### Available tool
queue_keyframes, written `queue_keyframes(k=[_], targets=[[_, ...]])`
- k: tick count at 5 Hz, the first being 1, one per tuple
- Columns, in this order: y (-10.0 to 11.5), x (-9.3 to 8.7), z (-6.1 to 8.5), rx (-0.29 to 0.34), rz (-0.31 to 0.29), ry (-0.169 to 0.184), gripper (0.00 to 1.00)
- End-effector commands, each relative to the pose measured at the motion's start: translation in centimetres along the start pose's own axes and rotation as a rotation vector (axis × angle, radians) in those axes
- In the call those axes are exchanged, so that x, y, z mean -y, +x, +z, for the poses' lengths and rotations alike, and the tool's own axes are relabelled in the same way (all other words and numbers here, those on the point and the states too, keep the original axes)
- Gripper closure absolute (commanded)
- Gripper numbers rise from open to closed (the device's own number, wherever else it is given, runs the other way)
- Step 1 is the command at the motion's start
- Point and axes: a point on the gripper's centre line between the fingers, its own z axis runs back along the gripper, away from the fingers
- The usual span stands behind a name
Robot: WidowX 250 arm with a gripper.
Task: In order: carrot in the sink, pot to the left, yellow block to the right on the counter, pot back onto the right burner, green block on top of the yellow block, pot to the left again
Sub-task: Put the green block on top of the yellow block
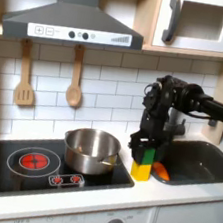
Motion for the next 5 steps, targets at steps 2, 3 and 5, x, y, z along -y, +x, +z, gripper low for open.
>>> queue_keyframes(k=[2, 3, 5], targets=[[0.0, 0.2, 0.7, 0.004, -0.012, -0.014, 0.0], [0.3, 0.2, 1.7, 0.025, -0.011, -0.014, 0.0], [0.7, -0.8, 3.5, 0.058, 0.037, -0.027, 0.0]])
